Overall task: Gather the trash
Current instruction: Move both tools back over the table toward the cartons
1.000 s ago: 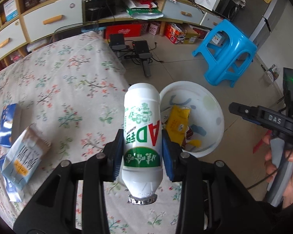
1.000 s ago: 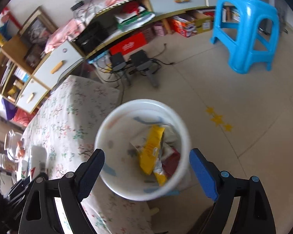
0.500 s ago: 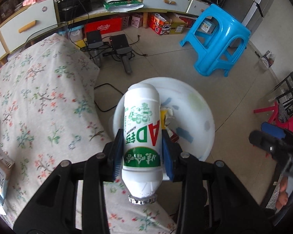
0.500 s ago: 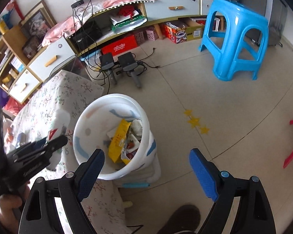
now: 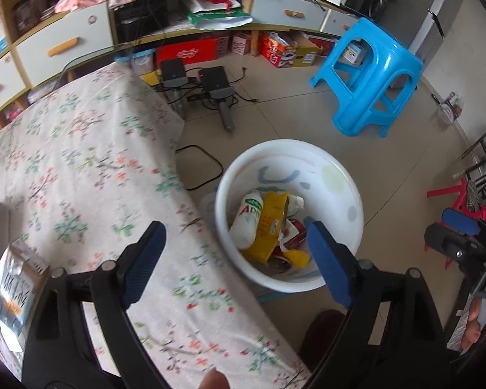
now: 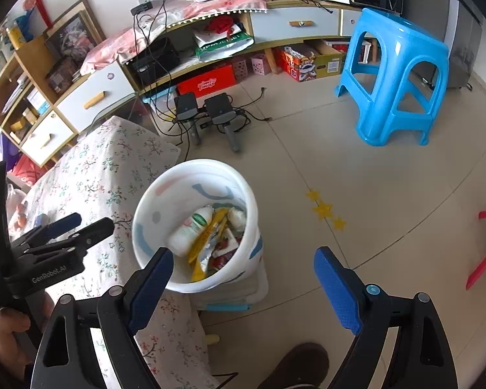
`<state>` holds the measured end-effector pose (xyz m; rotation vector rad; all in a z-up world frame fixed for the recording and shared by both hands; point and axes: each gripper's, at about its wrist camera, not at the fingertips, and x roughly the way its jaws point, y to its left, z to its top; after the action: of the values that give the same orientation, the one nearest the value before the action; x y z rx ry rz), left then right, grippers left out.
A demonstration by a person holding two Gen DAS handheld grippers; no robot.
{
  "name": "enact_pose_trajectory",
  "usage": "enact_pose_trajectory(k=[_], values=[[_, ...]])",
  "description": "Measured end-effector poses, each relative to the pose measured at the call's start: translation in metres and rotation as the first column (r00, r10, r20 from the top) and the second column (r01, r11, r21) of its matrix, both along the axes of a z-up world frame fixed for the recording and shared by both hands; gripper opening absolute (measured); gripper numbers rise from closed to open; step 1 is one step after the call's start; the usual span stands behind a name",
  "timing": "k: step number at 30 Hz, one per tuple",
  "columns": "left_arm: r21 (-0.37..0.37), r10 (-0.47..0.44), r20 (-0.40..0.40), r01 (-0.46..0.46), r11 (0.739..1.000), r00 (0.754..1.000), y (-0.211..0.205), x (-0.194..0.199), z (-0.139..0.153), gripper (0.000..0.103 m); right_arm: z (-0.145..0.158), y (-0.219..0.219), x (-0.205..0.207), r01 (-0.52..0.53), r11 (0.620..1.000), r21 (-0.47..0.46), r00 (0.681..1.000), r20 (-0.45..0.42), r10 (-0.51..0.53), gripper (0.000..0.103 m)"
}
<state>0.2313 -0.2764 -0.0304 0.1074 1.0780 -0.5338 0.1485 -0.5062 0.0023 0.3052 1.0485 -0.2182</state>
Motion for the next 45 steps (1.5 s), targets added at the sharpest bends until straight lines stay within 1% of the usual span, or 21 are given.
enact_pose_trajectory(k=[10,16,20,22,25,30,32,36,39,43,45], values=[[0.011,0.066,0.042,-0.067,0.998,0.997,0.068,-0.012,0.018,0.098,0.01,0.033,0.01,-0.059,0.998,-0.011,0.998,0.022,0.059,0.09],[0.032,0.119,0.082,-0.122,0.992,0.989,0.122,-0.017,0.029,0.099,0.012,0.062,0.021,-0.097,0.995,-0.017,0.995,0.024,0.098,0.09],[0.056,0.173,0.112,-0.18,0.982,0.979,0.162,-0.02,0.034,0.099,0.013,0.082,0.028,-0.12,0.993,-0.01,0.992,0.027,0.12,0.09],[0.083,0.199,0.145,-0.212,0.974,0.969,0.182,-0.022,0.036,0.099,0.014,0.095,0.033,-0.136,0.991,-0.005,0.99,0.03,0.136,0.09],[0.102,0.243,0.179,-0.264,0.959,0.953,0.209,-0.024,0.037,0.099,0.014,0.117,0.041,-0.162,0.987,-0.014,0.986,0.025,0.162,0.09],[0.128,0.33,0.158,-0.35,0.928,0.931,0.254,-0.018,0.031,0.099,0.005,0.164,0.061,-0.231,0.973,-0.017,0.973,0.004,0.231,0.09],[0.146,0.349,0.161,-0.373,0.916,0.923,0.271,-0.013,0.029,0.099,0.002,0.183,0.067,-0.261,0.965,-0.018,0.965,-0.005,0.261,0.09],[0.187,0.421,0.174,-0.45,0.873,0.89,0.316,0.003,0.016,0.099,-0.005,0.217,0.078,-0.31,0.95,-0.029,0.951,-0.02,0.31,0.09],[0.183,0.459,0.162,-0.484,0.856,0.873,0.346,0.018,0.005,0.099,-0.011,0.239,0.084,-0.336,0.941,-0.024,0.942,-0.03,0.336,0.09],[0.149,0.469,0.159,-0.491,0.859,0.869,0.375,0.039,-0.011,0.099,-0.017,0.266,0.096,-0.363,0.932,-0.02,0.931,-0.04,0.362,0.09],[0.138,0.465,0.141,-0.482,0.865,0.874,0.38,0.046,-0.016,0.099,-0.02,0.277,0.102,-0.374,0.927,-0.011,0.927,-0.044,0.374,0.09]])
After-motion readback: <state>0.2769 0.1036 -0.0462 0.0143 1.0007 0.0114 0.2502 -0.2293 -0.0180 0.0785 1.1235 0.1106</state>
